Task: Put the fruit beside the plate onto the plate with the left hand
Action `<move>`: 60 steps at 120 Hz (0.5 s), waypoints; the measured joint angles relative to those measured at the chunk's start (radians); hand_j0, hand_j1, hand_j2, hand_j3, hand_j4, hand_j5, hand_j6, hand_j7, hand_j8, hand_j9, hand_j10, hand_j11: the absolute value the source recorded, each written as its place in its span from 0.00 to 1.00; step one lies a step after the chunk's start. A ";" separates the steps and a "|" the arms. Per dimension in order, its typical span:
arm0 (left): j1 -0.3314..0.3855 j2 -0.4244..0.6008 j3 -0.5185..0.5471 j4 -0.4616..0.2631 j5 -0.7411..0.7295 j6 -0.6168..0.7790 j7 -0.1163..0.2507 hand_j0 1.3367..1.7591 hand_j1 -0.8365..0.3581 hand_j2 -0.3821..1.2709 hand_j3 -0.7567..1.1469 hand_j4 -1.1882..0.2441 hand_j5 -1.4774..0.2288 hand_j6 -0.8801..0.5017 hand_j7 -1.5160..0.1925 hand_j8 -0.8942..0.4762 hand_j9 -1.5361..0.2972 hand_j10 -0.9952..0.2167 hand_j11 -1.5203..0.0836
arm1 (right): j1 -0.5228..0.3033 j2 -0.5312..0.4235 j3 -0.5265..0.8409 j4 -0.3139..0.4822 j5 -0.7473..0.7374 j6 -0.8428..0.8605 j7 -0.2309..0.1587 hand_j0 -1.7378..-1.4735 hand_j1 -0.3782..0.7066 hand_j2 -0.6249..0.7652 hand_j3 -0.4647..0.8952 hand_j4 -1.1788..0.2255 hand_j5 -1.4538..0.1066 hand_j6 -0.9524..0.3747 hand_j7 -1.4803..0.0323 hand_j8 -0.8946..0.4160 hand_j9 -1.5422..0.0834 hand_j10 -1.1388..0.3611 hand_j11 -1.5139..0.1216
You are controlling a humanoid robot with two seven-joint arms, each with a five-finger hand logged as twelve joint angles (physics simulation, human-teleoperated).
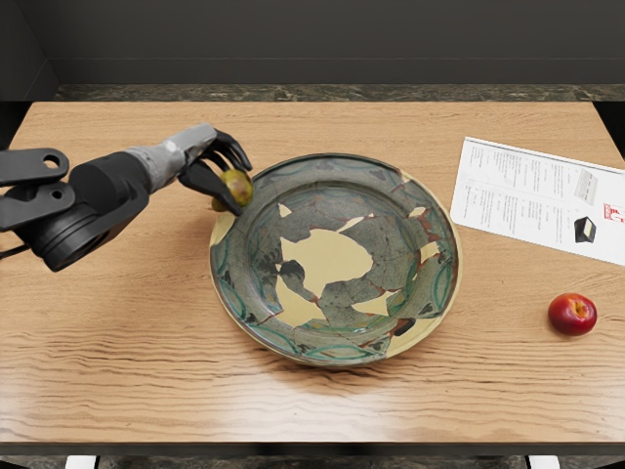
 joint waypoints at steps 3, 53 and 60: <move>0.000 -0.012 -0.002 0.000 0.000 -0.002 0.000 0.76 0.40 0.65 0.40 0.35 0.30 0.27 0.34 0.31 0.33 0.25 0.37 | 0.000 0.000 0.000 0.000 0.000 0.000 0.000 0.30 0.05 0.45 0.34 0.83 0.92 0.71 0.96 0.67 0.94 0.75 0.91; 0.008 -0.144 -0.010 0.004 0.002 -0.009 0.001 0.76 0.37 0.69 0.40 0.33 0.28 0.28 0.32 0.31 0.31 0.25 0.35 | 0.000 0.000 0.000 0.000 0.000 0.000 0.000 0.30 0.05 0.45 0.34 0.83 0.92 0.71 0.96 0.67 0.94 0.75 0.91; 0.013 -0.153 -0.010 0.005 0.003 -0.009 0.001 0.76 0.38 0.68 0.40 0.33 0.28 0.28 0.32 0.30 0.31 0.25 0.35 | 0.000 0.000 0.000 0.000 0.000 0.000 0.000 0.30 0.05 0.45 0.34 0.83 0.92 0.71 0.96 0.67 0.94 0.75 0.91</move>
